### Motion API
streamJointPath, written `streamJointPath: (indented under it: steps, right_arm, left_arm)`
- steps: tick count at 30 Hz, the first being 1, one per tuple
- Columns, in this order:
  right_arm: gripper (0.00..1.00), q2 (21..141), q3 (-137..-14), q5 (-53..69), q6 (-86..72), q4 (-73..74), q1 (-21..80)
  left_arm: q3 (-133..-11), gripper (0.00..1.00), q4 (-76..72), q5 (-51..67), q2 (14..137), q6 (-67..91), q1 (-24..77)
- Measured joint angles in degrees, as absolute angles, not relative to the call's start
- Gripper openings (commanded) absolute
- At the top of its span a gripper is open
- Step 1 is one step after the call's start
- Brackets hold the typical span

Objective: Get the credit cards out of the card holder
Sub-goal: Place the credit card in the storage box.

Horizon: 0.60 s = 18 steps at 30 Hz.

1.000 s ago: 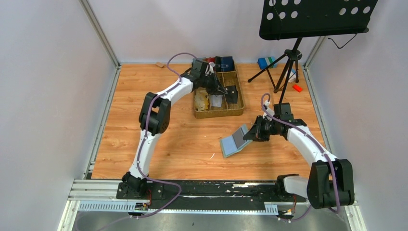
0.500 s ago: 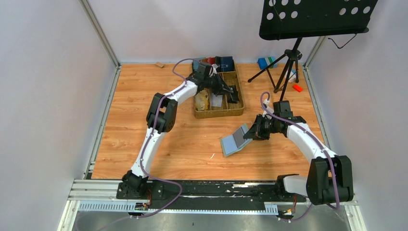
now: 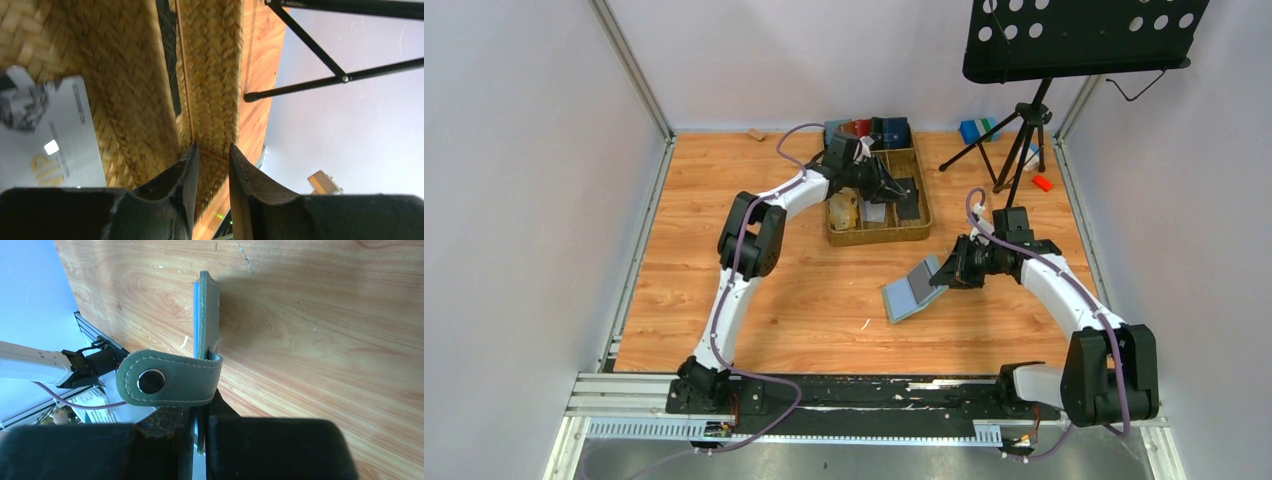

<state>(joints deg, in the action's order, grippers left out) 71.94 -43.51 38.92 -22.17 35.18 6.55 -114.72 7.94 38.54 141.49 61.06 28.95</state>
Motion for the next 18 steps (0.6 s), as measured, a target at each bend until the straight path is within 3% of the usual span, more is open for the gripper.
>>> streamJointPath:
  steps: [4,10,18]
  right_arm:
    - [0.00,71.29,-43.42,39.86,-22.68,34.48,6.55]
    - [0.00,68.34,-42.00,43.92,-26.72,30.06,6.55]
    - [0.00,63.61,-41.91,49.93,-35.42,21.71,7.09]
  left_arm:
    - [-107.92,0.37,9.96,38.44,134.65,58.22,28.95]
    - [-95.13,0.56,10.92,38.54,118.54,54.50,28.95]
    - [-70.83,0.73,8.69,38.02,91.29,54.59,29.21]
